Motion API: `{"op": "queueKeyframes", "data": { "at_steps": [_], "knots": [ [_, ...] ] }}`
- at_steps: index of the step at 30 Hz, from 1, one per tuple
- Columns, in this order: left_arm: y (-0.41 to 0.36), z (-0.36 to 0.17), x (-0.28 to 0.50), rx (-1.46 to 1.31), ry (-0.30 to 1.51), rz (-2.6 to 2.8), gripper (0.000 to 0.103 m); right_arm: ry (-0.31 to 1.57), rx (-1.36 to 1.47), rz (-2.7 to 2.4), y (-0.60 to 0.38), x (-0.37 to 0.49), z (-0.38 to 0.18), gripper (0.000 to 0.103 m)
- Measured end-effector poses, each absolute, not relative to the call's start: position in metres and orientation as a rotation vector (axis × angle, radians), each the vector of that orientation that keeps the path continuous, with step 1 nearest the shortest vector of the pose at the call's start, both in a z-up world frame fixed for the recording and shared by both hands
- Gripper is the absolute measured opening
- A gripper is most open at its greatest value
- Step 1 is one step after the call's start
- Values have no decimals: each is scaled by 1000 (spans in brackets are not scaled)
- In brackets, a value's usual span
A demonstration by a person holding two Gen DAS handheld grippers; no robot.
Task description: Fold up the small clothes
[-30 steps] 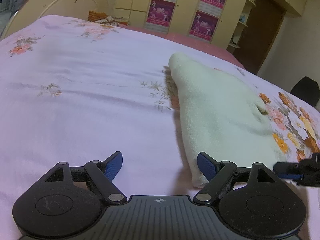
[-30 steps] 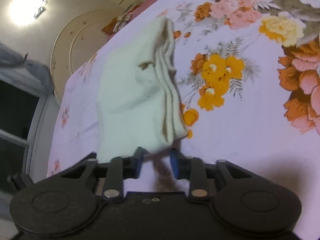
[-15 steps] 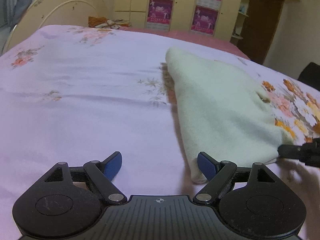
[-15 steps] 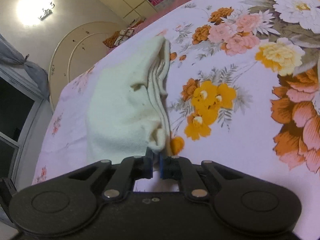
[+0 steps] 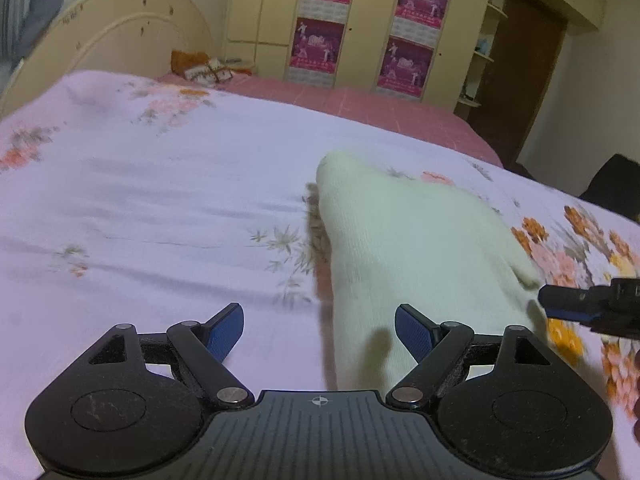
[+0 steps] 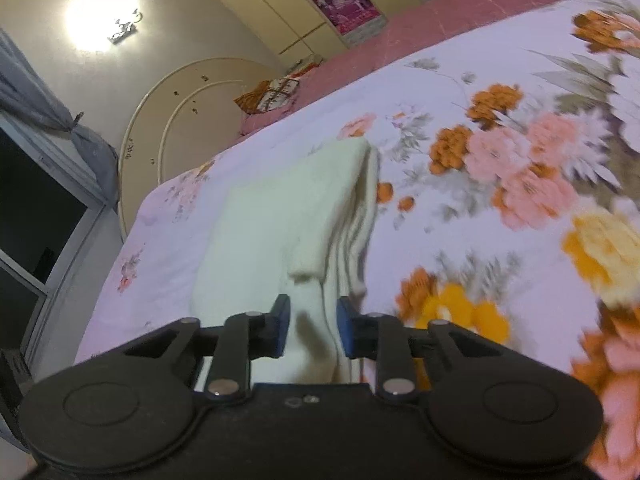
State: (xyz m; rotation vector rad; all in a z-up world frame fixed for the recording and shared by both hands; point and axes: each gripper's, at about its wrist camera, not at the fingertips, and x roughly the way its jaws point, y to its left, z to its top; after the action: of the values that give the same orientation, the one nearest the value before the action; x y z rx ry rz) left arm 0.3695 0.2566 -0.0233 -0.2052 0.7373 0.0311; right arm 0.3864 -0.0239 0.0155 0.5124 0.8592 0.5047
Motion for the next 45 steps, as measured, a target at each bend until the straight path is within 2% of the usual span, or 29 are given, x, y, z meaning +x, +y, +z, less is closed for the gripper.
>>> {"op": "queueKeyframes", "data": {
  "at_steps": [2, 3, 4, 8, 14, 15, 17, 18, 19, 24, 26, 28, 36, 38, 40, 43, 44, 45],
  "knots": [
    [259, -30, 382, -220, 765, 25, 82, 853, 495, 530, -19, 395, 14, 19],
    [259, -33, 386, -219, 772, 27, 82, 845, 481, 536, -17, 397, 14, 6],
    [258, -36, 391, -209, 778, 31, 82, 824, 455, 536, -15, 397, 15, 4],
    [257, -43, 403, -202, 780, 29, 82, 764, 369, 518, -8, 401, 21, 4],
    [258, -40, 405, -211, 787, 11, 82, 810, 364, 490, -9, 410, 8, 3],
    [262, -33, 400, -222, 760, 2, 82, 815, 379, 497, -12, 408, 10, 6],
    [269, -19, 397, -233, 712, -4, 82, 807, 421, 495, -21, 399, 21, 24],
    [273, -16, 400, -234, 702, -2, 82, 782, 443, 487, -26, 394, 27, 41],
    [276, -14, 405, -231, 695, 1, 82, 754, 467, 484, -32, 391, 31, 44],
    [278, -23, 440, -215, 733, 14, 82, 793, 580, 471, -32, 427, 26, 40],
    [279, -32, 450, -237, 762, 5, 82, 831, 575, 465, -23, 445, 18, 34],
    [278, -36, 455, -253, 765, 2, 82, 842, 541, 482, -14, 456, 11, 8],
    [266, -40, 463, -221, 765, 17, 82, 789, 346, 455, 9, 464, 4, 7],
    [263, -31, 454, -201, 758, 22, 82, 805, 323, 457, 9, 459, 11, 10],
    [257, -25, 447, -166, 754, 25, 82, 763, 298, 434, 5, 444, 27, 26],
    [250, -16, 427, -161, 753, 37, 83, 777, 273, 438, 0, 429, 35, 28],
    [248, -13, 420, -160, 752, 44, 88, 781, 273, 432, -3, 422, 39, 31],
    [245, -9, 412, -160, 752, 51, 98, 780, 277, 429, -6, 416, 43, 40]
  ]
}}
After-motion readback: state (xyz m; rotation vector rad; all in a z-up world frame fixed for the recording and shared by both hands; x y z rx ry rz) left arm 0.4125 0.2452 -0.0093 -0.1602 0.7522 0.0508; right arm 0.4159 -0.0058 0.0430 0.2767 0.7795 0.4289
